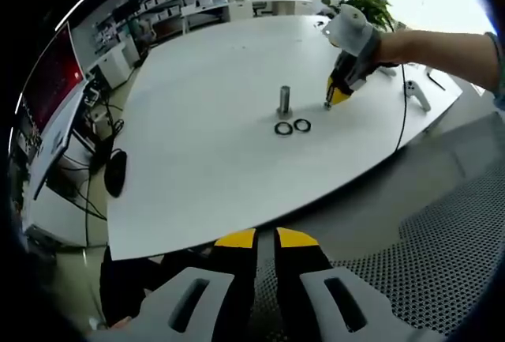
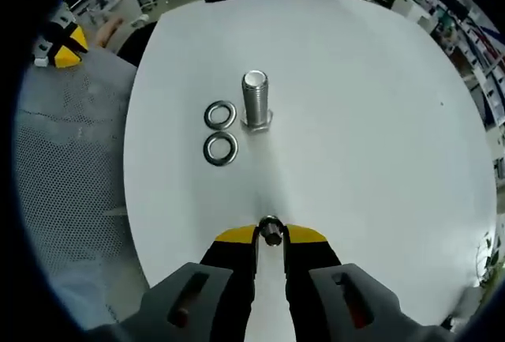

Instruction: Place the washer onto the threaded stud by aligning its center hole with the stud, sliding it down to the base, and recovering from edge contact or off-axis alignment until the washer reaches the visible bottom stop.

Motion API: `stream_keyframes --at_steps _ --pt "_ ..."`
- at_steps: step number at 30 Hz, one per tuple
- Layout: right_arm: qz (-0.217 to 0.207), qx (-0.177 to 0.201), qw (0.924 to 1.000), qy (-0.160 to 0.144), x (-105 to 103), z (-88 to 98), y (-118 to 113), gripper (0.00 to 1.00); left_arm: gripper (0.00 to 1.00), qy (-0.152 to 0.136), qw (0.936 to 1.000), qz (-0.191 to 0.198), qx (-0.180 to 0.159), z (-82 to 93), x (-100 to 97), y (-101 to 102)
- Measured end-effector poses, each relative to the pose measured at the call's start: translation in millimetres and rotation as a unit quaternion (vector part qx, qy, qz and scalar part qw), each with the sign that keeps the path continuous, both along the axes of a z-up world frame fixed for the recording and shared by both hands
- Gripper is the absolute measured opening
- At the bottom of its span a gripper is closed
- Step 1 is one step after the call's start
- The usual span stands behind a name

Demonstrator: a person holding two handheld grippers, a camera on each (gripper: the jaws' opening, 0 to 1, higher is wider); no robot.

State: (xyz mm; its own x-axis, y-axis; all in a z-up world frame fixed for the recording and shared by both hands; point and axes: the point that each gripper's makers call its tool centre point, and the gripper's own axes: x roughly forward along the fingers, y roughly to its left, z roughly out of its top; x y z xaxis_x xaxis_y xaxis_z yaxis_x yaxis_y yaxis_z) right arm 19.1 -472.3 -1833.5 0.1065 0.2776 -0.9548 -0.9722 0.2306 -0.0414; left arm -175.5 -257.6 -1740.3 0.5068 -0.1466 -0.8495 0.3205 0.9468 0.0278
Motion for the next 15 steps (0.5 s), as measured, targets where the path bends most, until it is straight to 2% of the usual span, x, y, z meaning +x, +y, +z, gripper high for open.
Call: stream_keyframes --at_steps 8,15 --pt "0.017 -0.006 0.9998 0.002 1.3 -6.3 0.8 0.15 0.06 0.001 1.0 0.001 0.0 -0.1 0.1 0.2" --pt "0.008 0.009 0.9999 -0.004 4.1 2.8 -4.5 0.23 0.06 0.001 1.0 0.001 0.0 -0.4 0.1 0.3"
